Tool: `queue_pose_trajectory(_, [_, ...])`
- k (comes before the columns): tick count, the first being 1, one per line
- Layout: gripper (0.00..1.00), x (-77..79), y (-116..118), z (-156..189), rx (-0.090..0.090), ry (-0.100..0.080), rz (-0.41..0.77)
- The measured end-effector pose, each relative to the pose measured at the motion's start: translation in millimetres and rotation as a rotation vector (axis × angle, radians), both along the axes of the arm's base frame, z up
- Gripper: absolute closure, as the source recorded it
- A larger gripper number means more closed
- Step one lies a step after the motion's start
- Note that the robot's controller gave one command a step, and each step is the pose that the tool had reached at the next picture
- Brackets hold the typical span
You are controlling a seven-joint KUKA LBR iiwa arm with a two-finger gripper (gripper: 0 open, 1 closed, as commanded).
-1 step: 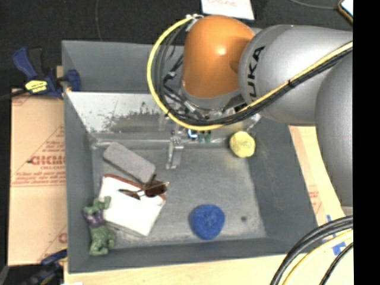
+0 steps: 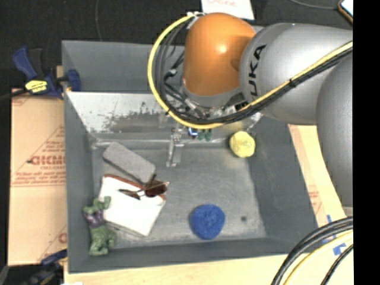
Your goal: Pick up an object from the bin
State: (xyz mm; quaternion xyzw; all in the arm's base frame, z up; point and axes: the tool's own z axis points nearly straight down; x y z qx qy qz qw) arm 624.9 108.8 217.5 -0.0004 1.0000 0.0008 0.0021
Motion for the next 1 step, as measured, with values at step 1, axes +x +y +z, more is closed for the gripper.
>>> queue_pose_trajectory(1, [0.00, 15.9, 63.6, -151.1, 0.001, 0.004, -0.126])
